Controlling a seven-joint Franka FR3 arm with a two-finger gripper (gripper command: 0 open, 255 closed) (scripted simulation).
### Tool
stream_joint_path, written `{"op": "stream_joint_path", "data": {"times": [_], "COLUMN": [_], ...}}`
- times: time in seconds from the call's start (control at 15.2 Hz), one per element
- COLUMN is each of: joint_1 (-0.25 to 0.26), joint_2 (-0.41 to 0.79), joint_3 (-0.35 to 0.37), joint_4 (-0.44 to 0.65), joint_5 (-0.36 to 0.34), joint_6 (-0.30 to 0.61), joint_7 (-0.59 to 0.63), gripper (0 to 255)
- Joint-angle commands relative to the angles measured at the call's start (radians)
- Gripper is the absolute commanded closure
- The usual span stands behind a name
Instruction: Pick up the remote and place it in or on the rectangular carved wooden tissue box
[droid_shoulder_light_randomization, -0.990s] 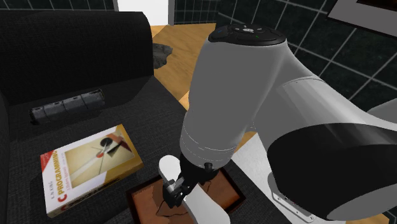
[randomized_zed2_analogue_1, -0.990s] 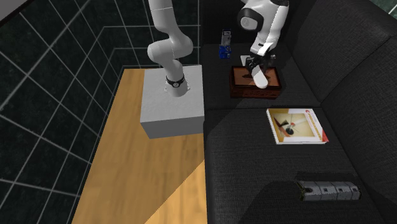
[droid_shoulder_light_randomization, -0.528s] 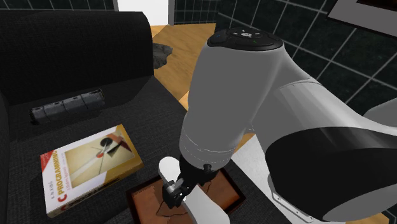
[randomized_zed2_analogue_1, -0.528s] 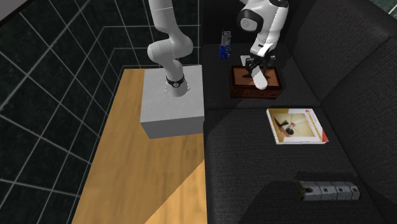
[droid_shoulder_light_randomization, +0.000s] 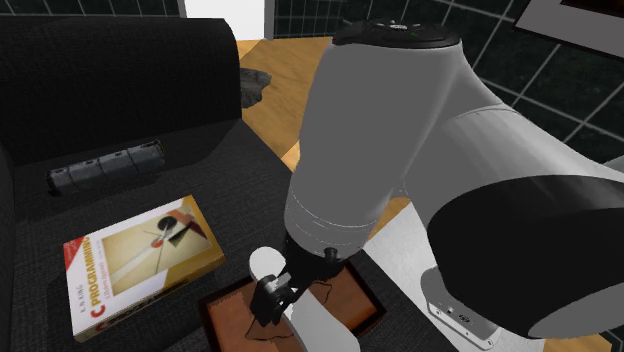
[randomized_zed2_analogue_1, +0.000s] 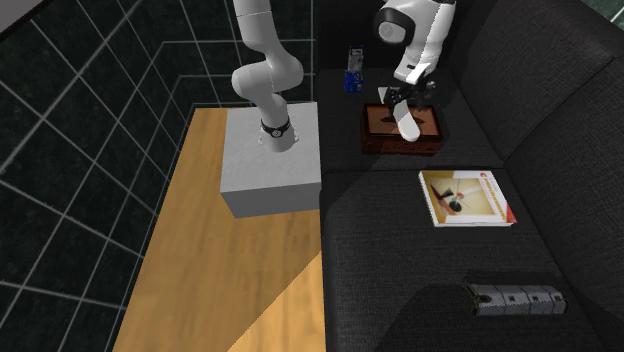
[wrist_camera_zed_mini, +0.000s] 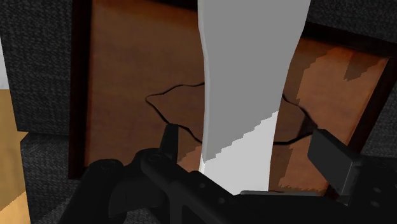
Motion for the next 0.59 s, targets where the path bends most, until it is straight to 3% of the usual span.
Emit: {"op": "stream_joint_path", "data": {"times": [0.0,0.53], "joint_1": [0.002,0.003], "joint_2": [-0.021,-0.029], "joint_3": [-0.023,-0.032], "joint_4": [0.046,0.065], "joint_5": [-0.001,-0.002], "joint_6": [-0.067,-0.095], "joint_7": [-0.003,-0.004], "gripper": [0,0]}}
